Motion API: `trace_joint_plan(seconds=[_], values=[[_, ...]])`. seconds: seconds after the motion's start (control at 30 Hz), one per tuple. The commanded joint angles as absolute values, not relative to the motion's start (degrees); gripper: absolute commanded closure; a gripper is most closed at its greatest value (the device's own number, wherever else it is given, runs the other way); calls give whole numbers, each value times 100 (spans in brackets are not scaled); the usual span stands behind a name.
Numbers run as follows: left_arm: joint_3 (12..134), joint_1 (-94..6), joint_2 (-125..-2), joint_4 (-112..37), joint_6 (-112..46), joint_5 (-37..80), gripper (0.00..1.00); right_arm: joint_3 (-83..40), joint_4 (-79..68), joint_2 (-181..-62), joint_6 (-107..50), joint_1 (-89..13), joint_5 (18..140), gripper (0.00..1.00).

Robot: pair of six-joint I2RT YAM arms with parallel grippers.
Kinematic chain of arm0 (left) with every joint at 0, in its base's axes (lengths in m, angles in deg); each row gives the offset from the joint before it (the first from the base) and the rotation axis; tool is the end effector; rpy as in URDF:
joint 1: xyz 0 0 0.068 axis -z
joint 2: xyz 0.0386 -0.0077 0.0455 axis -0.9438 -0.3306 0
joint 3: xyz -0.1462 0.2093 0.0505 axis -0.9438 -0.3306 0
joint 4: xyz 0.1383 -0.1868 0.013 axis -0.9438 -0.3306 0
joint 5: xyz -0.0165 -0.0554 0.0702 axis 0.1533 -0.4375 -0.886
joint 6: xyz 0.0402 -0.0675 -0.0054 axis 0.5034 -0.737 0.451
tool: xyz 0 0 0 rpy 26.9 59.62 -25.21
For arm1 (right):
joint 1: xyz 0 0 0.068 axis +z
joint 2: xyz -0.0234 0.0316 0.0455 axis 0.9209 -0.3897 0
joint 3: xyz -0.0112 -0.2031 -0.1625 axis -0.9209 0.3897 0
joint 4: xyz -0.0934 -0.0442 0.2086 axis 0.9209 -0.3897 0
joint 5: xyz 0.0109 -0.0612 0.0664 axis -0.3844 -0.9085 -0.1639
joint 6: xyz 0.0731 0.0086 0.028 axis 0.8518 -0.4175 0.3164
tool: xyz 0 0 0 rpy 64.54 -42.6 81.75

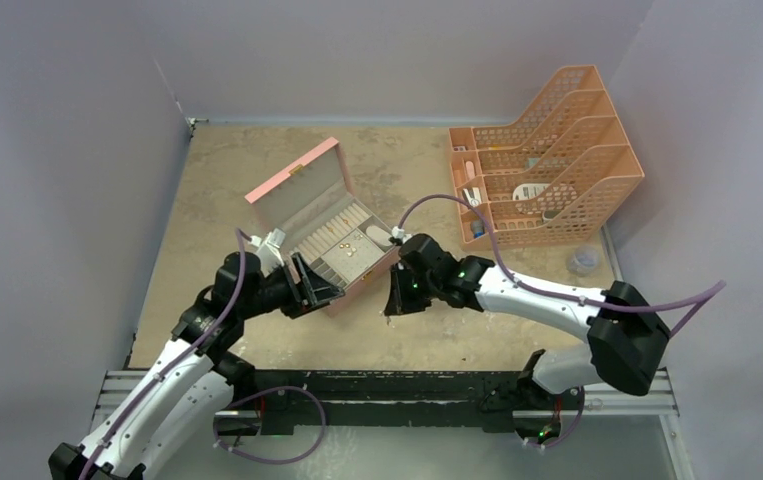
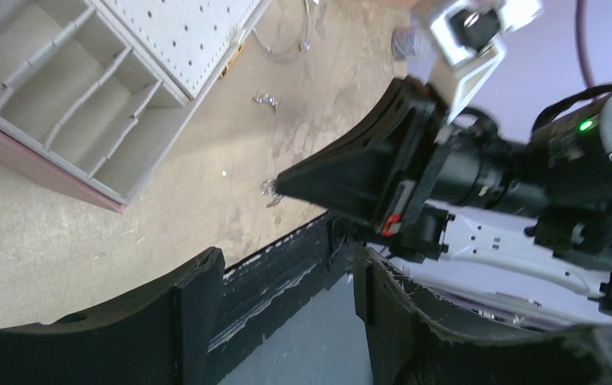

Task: Organize the mixed jewelry
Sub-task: Pick up the jewelry from the center of the board.

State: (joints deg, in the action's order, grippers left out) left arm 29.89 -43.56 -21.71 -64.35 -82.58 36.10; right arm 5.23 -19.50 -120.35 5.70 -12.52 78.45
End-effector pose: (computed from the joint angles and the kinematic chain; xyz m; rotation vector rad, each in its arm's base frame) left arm 0.1198 -0.0907 0.2307 -0.4042 2.2840 -1.2835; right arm 0.1612 0.2407 0.2013 -0.3620 2.5455 0.8853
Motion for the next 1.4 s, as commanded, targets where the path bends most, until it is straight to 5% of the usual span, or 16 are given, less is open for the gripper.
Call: trace_joint_plan(seconds=[0.0,0.23,0.73,1.17,1.37], values=[[2527,-4345,-2220,-5357,-8290,4576,40,635,-1417,-11628,1039,-1414,8297,100],[1501,-4327,-2165,-3151,-8994,5040,40,849,-758,-11195,1897,-1477,8289,100],[1502,-4310,-3160,-1682,-8900,5034,47,935,-76,-11111,2709,-1477,8543,100],[1576,-4284,-3585,-1512,-8802,5205,68,914,81,-11322,2688,-1481,8719,100],[1648,-4282,-3543,-1724,-8687,5136,87,921,83,-11364,2612,-1477,8737,100]])
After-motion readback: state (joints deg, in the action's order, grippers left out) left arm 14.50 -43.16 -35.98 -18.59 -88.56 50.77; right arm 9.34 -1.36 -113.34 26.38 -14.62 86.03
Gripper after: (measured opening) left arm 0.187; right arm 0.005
